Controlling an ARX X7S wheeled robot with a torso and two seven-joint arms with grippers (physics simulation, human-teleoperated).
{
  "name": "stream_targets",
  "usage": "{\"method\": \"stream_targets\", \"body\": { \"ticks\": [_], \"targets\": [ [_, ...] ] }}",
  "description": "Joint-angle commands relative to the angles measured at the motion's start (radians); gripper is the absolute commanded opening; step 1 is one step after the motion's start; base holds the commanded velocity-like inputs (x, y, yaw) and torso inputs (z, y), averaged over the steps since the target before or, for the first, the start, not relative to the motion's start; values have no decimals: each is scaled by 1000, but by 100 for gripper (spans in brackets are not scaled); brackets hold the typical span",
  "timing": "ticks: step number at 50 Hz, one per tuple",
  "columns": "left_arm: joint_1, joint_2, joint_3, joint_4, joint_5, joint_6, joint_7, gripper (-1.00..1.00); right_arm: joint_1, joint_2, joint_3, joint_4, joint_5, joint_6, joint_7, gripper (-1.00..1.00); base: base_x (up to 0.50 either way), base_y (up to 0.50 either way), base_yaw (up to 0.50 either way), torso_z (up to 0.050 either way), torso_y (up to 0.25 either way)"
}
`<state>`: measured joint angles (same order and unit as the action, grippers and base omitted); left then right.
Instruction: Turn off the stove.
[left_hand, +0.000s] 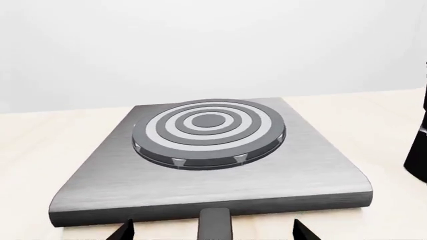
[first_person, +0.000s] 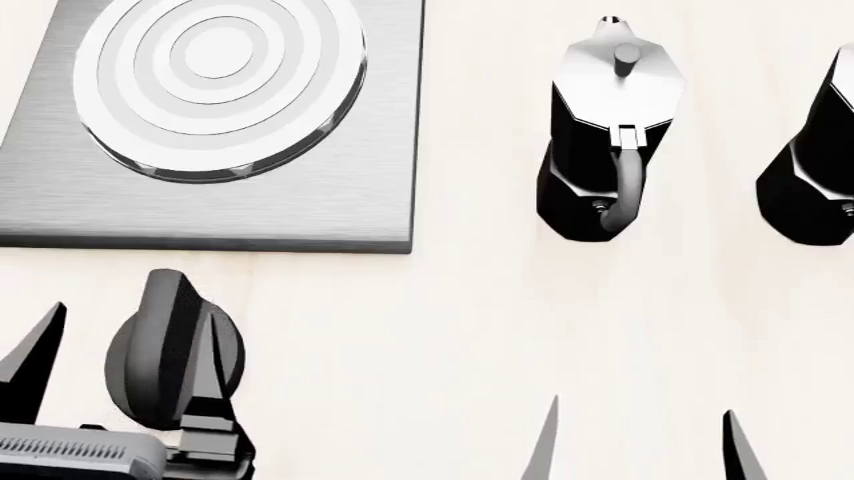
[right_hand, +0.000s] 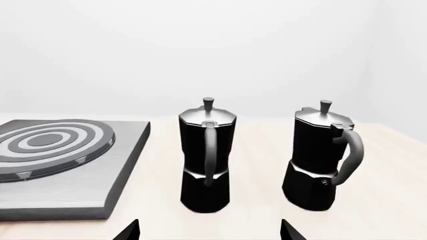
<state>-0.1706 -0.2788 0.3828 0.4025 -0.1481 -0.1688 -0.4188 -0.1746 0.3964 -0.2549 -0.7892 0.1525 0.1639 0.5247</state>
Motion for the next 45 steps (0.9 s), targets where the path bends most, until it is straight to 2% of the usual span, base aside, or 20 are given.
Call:
{"method": "stream_targets", "body": {
  "ticks": [1,45],
  "targets": [
    [-3,-1,-5,-30,-1,17,-8,100,1,3,-4,2,3,0,2,100,0,0,0,0,0],
    [-22,-3,-5,-140,3,61,-29,100,6,13,-10,6,12,-3,11,100,0,0,0,0,0]
  ]
}}
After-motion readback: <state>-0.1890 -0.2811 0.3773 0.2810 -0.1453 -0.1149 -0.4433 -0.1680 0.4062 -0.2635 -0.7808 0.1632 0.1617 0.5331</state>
